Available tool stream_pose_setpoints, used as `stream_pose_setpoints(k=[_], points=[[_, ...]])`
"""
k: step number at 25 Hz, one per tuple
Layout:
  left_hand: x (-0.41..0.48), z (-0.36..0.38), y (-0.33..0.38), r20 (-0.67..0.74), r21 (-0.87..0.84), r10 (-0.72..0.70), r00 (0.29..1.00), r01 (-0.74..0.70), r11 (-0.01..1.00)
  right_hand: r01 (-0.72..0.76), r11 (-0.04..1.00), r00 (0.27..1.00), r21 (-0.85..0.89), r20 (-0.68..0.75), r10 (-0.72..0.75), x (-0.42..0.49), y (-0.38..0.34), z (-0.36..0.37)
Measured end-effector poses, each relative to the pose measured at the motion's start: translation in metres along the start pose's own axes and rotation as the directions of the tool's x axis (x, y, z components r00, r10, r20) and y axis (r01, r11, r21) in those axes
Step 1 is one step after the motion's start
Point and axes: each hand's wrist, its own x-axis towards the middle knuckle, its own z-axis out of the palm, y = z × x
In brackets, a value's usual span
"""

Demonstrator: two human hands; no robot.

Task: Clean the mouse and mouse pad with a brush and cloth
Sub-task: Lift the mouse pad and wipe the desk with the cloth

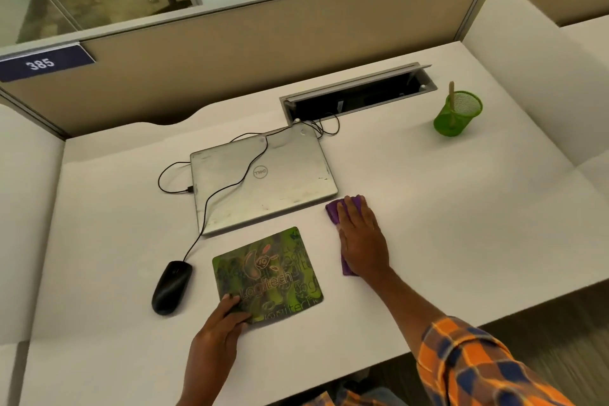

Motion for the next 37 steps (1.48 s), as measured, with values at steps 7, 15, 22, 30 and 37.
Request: stream_pose_setpoints(k=[7,15,22,30,37], points=[[0.016,0.021,0.022,0.064,-0.068,0.090,0.994,-0.085,0.994,-0.292,0.956,0.956,-0.011,-0.044,0.292,-0.031,0.117,-0.025],[0.044,0.074,0.129,-0.032,-0.037,0.191,0.981,-0.192,0.981,-0.655,0.756,0.754,0.003,-0.057,0.654,-0.120,0.257,-0.057],[0.070,0.158,0.232,0.050,-0.185,0.254,0.966,-0.242,0.953,-0.782,0.595,0.611,0.185,0.040,0.790,-0.188,0.321,-0.059],[0.090,0.214,0.306,0.085,-0.148,0.313,0.946,-0.298,0.943,-0.680,0.719,0.722,0.145,-0.037,0.691,-0.200,0.383,-0.084],[0.102,0.225,0.331,0.049,-0.114,0.306,0.951,-0.300,0.947,-0.326,0.945,0.944,-0.032,0.044,0.327,-0.078,0.389,-0.139]])
